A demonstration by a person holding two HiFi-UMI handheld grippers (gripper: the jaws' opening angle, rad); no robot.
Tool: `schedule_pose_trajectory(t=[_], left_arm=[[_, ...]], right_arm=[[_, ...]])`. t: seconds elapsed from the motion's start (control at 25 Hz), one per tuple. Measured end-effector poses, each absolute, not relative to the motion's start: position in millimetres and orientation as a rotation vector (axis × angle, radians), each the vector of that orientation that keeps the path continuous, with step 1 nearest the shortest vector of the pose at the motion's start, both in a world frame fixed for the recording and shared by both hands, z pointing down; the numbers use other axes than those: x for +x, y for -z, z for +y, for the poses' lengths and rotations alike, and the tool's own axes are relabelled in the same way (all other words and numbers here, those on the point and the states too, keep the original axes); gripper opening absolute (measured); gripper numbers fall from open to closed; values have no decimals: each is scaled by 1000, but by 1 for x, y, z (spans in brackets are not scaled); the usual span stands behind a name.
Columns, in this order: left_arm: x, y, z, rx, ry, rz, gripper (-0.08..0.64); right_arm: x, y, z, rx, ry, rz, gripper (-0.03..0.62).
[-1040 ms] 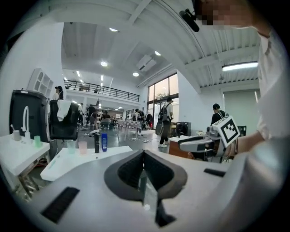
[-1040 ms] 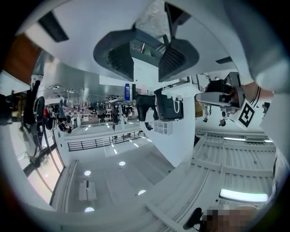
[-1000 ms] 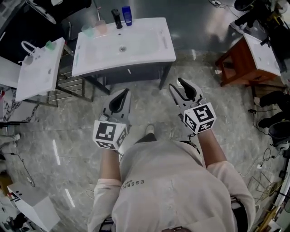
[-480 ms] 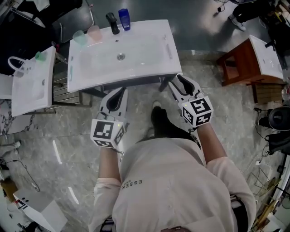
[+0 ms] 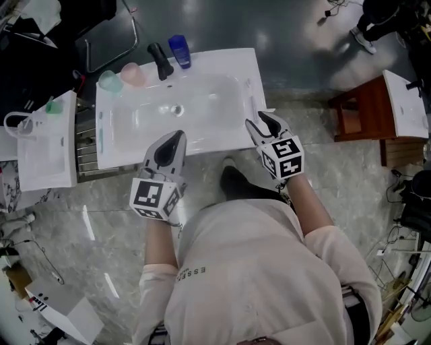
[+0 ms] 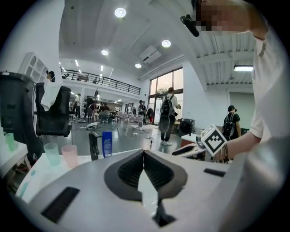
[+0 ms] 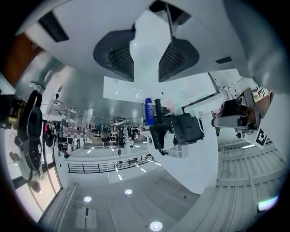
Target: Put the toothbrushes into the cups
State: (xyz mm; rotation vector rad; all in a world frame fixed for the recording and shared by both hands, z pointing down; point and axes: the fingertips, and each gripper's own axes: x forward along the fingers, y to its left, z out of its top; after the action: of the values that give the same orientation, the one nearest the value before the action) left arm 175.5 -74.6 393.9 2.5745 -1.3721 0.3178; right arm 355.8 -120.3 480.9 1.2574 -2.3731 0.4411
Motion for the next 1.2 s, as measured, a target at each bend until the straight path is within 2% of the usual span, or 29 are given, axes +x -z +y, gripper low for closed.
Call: schedule_pose_trajectory(t=[0.36,0.76,0.96,1.08,1.2], left_arm=[[193,-418,-165,2575,-358,-1359,2],[191,-448,-203,2531,-436,-1340,2],[188,-450,-205,2521,-453,-1332,2],[183,-452,-207,2521,-445,-1332,2],[176,-451,-210,2527,-420,-1326,2]], right_arm=[[375,-546,-211,1203,-574,-2229,166],[384,-612,-253,1184,-740,-2010,164],[392,-615,-255,1219,-718,-1934,109],[396,-616,-256,1222,-727,-1905,52],[394,-614,-254,1215,-743,-1892,50]])
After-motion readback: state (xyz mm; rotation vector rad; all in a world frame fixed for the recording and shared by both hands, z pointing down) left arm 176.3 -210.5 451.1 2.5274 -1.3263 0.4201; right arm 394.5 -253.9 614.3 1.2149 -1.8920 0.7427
